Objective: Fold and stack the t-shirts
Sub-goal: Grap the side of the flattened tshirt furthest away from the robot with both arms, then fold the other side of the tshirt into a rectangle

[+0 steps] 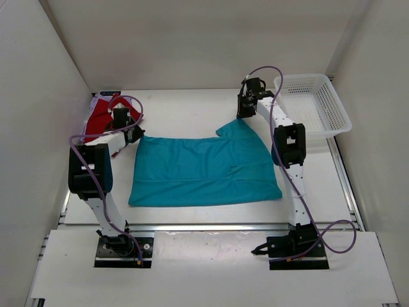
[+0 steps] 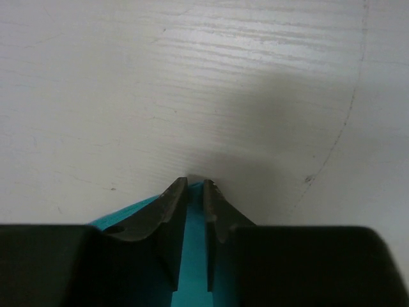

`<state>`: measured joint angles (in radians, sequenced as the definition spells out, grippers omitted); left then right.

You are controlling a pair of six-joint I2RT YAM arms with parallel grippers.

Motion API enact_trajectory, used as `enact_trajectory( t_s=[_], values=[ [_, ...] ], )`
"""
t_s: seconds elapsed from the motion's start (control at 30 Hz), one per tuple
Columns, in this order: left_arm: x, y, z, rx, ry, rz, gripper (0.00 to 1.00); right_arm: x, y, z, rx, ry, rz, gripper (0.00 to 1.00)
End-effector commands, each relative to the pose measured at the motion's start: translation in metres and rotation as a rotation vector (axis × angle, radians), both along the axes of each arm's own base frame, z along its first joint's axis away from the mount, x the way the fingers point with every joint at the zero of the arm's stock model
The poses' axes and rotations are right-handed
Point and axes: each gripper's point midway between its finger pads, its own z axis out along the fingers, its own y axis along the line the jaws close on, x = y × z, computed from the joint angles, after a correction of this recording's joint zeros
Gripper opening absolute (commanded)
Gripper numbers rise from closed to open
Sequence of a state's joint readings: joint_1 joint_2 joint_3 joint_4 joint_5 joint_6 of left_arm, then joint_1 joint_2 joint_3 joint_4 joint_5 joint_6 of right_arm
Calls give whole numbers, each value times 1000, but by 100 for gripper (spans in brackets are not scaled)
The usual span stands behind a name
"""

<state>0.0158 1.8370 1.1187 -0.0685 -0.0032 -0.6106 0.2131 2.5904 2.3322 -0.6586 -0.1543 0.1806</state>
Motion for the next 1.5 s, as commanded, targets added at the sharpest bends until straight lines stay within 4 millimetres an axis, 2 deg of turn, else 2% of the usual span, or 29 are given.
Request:
enact_trajectory(
  t_s=[0.0,0.03,0.1,0.2,0.23,0.27,0.4,0.43,0.5,0.53,0.57,0.6,0.63,0.7,0.73,0.77,0.8,0.87,0.9,0.93,1.0,1.03,1.07,1.1,1.13,1.17,1.27,1.43,1.47],
  values=[
    [4,-4,20,-7,-57,-11,0,-8,4,15,13,17,5,14],
    [4,-2,22,-5,-61,-7,0,-7,4,19,17,9,-3,7],
    [4,-2,23,-5,-63,-7,0,-3,4,27,15,-11,-6,0],
    [6,-3,23,-9,-67,-9,0,2,1,48,29,-42,-11,0],
    [3,-17,20,-11,-58,-36,0,3,2,55,37,-54,-8,0],
    [3,-20,22,-16,-63,-45,0,3,0,66,41,-70,-4,0],
    [-6,-26,21,-40,-65,-51,0,-13,-7,85,70,-45,7,0],
    [-6,-21,23,-42,-78,-39,0,-23,-1,87,93,-27,25,0],
    [-10,-26,23,-56,-73,-51,0,-34,-12,112,100,-62,18,0],
    [-10,-23,23,-59,-73,-39,0,-47,-17,95,91,-20,17,0],
    [-14,-22,22,-62,-65,-36,0,-60,-23,97,94,-33,7,0],
    [-13,-22,28,-66,-82,-35,0,-61,-25,129,118,-123,4,0],
    [-14,-24,30,-68,-85,-43,0,-77,-32,107,110,-75,-12,0],
    [-14,-25,33,-62,-90,-50,0,-94,-37,120,135,-110,-19,0],
    [-15,-26,32,-54,-85,-55,0,-104,-39,107,131,-73,-26,0],
    [-17,-27,31,-61,-79,-55,0,-114,-40,104,121,-67,-27,0],
    [-19,-25,29,-69,-71,-51,0,-117,-38,114,124,-90,-35,0],
    [-23,-25,31,-86,-72,-52,0,-137,-39,102,127,-71,-46,0],
    [-27,-24,36,-81,-86,-57,0,-147,-41,105,149,-80,-63,0],
    [-33,-24,30,-89,-74,-55,0,-153,-41,102,154,-81,-65,0],
    [-38,-26,43,-86,-100,-69,0,-171,-42,104,159,-102,-86,0],
    [-41,-15,44,-86,-103,-49,0,-176,-43,115,165,-135,-97,0],
    [-44,-15,43,-91,-97,-51,0,-187,-46,105,156,-115,-99,0],
    [-48,-13,44,-92,-99,-52,0,-199,-45,104,172,-115,-101,0],
    [-51,-11,47,-91,-102,-46,0,-201,-44,116,182,-156,-111,0],
    [-53,-12,47,-88,-104,-50,0,-212,-46,105,179,-133,-117,0],
    [-66,-11,47,-80,-108,-49,0,-234,-52,113,189,-171,-130,0],
    [-78,-1,39,-93,-68,-38,0,-266,-60,104,129,-166,-134,1],
    [-77,2,45,-89,-79,-36,0,-273,-57,105,131,-165,-123,0]
  ],
)
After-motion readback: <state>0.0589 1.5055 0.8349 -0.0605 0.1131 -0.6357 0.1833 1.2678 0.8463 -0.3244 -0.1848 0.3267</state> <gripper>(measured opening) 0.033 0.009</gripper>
